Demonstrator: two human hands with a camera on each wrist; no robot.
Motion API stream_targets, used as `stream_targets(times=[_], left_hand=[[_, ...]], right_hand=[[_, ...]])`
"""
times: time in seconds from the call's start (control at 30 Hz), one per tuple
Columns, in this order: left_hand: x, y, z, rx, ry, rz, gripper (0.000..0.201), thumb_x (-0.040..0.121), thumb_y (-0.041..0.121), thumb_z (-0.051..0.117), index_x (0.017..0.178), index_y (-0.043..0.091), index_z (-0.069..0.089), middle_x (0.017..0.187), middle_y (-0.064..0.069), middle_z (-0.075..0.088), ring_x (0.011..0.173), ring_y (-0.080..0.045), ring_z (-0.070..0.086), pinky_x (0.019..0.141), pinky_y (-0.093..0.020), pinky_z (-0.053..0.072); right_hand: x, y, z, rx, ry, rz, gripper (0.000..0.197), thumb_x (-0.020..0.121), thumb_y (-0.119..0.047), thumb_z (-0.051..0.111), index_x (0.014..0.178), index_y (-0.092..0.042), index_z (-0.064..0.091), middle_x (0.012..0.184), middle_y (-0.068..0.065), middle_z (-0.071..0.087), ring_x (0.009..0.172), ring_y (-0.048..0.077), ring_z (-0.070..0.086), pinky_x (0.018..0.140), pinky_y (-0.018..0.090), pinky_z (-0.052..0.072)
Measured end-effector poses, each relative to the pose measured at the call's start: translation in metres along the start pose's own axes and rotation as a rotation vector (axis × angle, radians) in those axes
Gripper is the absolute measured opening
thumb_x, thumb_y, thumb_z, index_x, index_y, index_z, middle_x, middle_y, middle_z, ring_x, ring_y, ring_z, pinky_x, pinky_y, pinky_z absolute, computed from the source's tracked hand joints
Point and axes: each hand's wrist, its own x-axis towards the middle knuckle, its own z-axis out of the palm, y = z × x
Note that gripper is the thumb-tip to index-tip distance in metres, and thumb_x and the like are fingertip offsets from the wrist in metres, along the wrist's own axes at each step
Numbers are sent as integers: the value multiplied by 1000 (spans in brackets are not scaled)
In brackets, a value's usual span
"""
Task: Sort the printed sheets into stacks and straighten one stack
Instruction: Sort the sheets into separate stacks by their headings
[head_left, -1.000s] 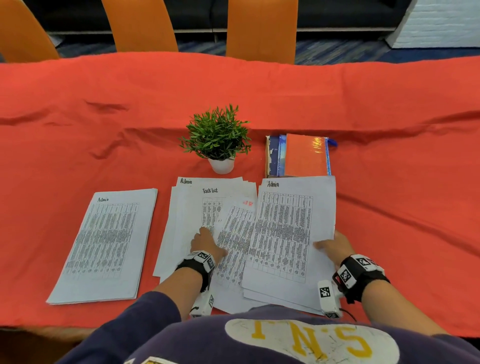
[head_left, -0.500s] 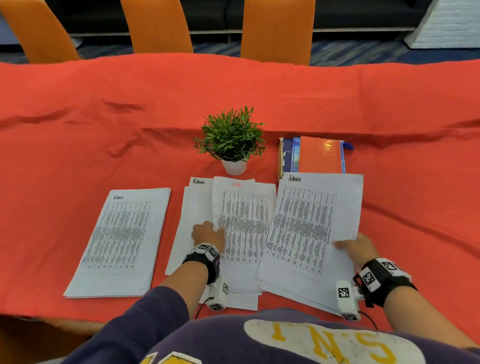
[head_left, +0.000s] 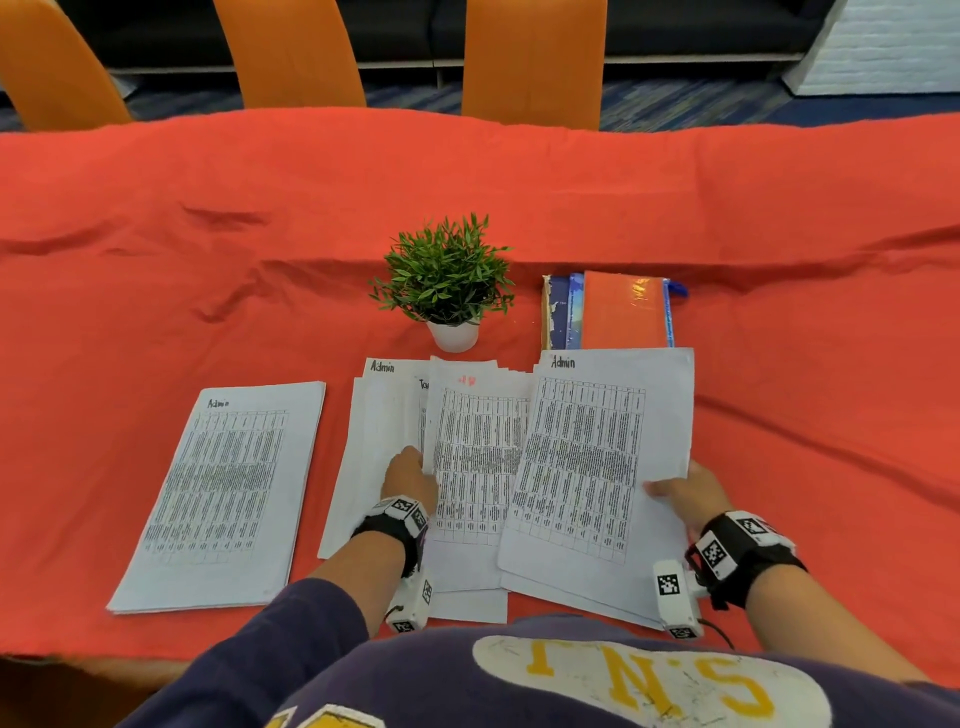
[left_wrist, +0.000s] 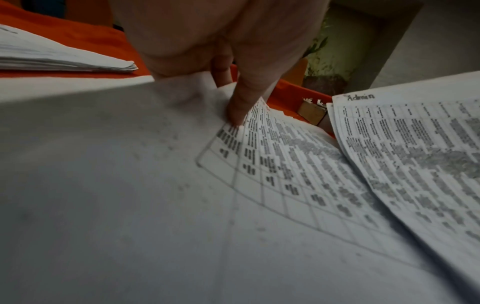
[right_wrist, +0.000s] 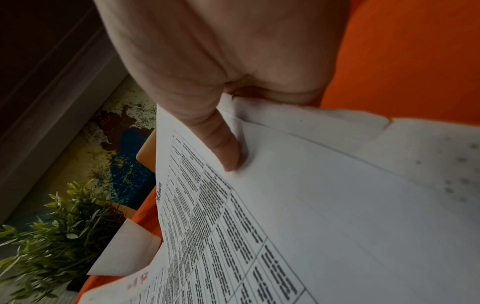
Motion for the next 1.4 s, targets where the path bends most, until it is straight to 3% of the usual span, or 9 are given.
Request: stream_targets(times=[0.13,0.43,0.67,0.83,0.97,1.07,1.2,1.33,1.4], left_hand=[[-11,10,-17,-69,64,72,18,89,-5,39,92,11,45,77,-3,52,61,-15,48,50,-23,37],[-34,24,-75,-91,191,405,22,93,1,45,84,21,50,61,0,53,47,-16,43,46,-26,35],[-37,46,-107,-615,72,559,17,94,8,50,91,25,52,76,-7,55,54,-15,44,51,-26,33],[-42,59,-84,-788,-73,307,49,88,-1,58,114,38,45,104,-3,68,90,-18,66,74,-36,51],[-46,63,-41,-688,-183,180,44,91,2,55,129,21,43,122,-4,60,114,-22,58,97,-38,46],[-54,62,-16,-531,-148,170,27,95,7,46,120,12,53,116,-1,62,104,-18,59,84,-29,47],[-56,59,0,-461,-102,124,22,96,6,41,113,11,54,106,-5,63,77,-13,55,62,-22,45],[-57,56,6,-487,-121,3,18,95,8,40,110,12,49,92,-5,55,65,-12,46,56,-25,38],[-57,55,6,-508,-156,-32,23,95,10,40,117,12,47,88,-2,54,65,-13,46,57,-25,39]], right_hand=[[-1,-1,3,-24,-4,-14,41,75,11,68,109,-11,61,111,19,67,101,38,65,94,55,49],[-6,-10,-10,-88,59,-68,40,81,10,64,120,2,59,114,22,64,93,29,59,88,40,48],[-9,-18,-38,-11,49,-137,34,82,4,66,114,-8,63,102,14,68,89,31,64,88,45,50],[-21,-31,-39,171,-43,-188,33,80,6,66,102,-17,67,106,14,70,93,32,67,92,48,51],[-31,-39,-21,244,-180,-222,37,79,13,62,112,-5,61,110,18,66,79,21,69,76,35,59],[-45,-43,-9,267,-313,-226,33,74,6,70,100,-11,62,106,16,68,71,15,72,60,27,58],[-58,-45,5,277,-377,-181,35,85,18,48,106,-7,59,79,3,74,64,11,71,52,23,55],[-52,-34,20,308,-347,-87,39,91,4,50,128,-6,52,92,8,75,78,23,72,71,38,60],[-55,-36,28,310,-339,-51,42,92,-24,59,130,-10,53,108,10,72,98,27,69,93,48,52]])
